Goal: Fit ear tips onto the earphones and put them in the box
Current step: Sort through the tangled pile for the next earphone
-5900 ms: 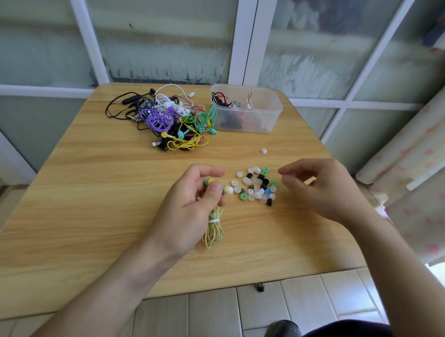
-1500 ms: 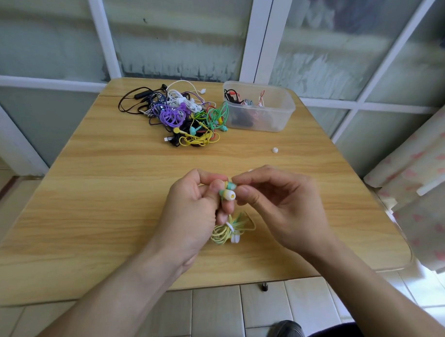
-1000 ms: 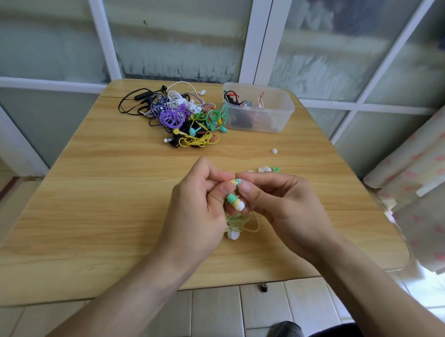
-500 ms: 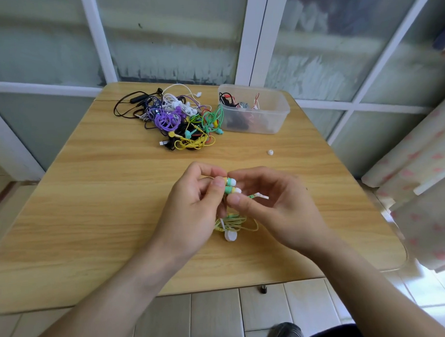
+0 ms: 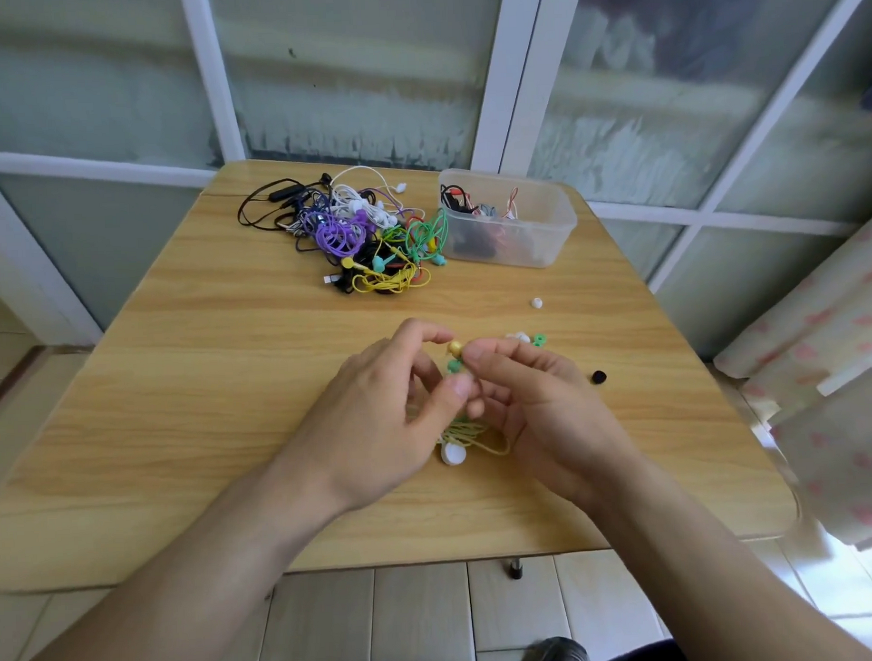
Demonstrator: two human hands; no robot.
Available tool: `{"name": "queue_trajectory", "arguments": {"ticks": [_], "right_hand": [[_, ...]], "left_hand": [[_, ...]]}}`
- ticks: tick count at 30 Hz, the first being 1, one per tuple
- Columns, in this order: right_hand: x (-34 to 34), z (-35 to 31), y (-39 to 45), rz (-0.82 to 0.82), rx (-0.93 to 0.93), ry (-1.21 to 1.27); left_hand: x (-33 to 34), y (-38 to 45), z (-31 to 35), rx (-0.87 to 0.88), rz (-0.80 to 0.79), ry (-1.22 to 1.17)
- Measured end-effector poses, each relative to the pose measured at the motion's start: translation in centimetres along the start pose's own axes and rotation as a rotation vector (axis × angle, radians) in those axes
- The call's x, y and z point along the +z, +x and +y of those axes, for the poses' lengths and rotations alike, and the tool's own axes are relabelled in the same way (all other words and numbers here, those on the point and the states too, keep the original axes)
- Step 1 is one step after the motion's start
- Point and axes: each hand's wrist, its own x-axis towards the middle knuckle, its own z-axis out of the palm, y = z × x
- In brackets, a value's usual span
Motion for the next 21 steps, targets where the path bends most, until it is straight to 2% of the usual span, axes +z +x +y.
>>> {"name": "queue_trajectory", "arguments": {"ticks": [3,6,8,12,15,18,21], "right_hand": [[-0.3,-0.5,0.1,-0.002,-0.027,0.021],[-0.6,-0.7,0.0,-0.040,-0.034,-0.018],[-0.8,-0.8,0.0,-0.054,-0.048,-0.038],[-0.9,-0.9,0.2,0.005,-0.180,-0.182],[-0.3,-0.5,0.3,0.048,-0.236,-0.254],[0.8,0.1,0.3,0.068,-0.241,-0.243],[1.9,0.2,0.2,0.125,-0.291,-0.308]], "left_hand": [[-1.2,-0.1,-1.2,-0.009,-0.206,0.185],[-2.0,0.0,-1.7,-0.008,-0.205,0.262],[-2.0,0.1,-2.0,-0.038,-0.145,0.150],[-2.2,0.5,-1.3,-0.128,-0.136,-0.320],[-1.4,1.0,-0.8,-0.210,-0.025,-0.627],[-0.4,1.6,-0.4,-0.290,0.136,-0.741],[0.2,2.2,-0.3,-0.290,0.256,-0.669]]}}
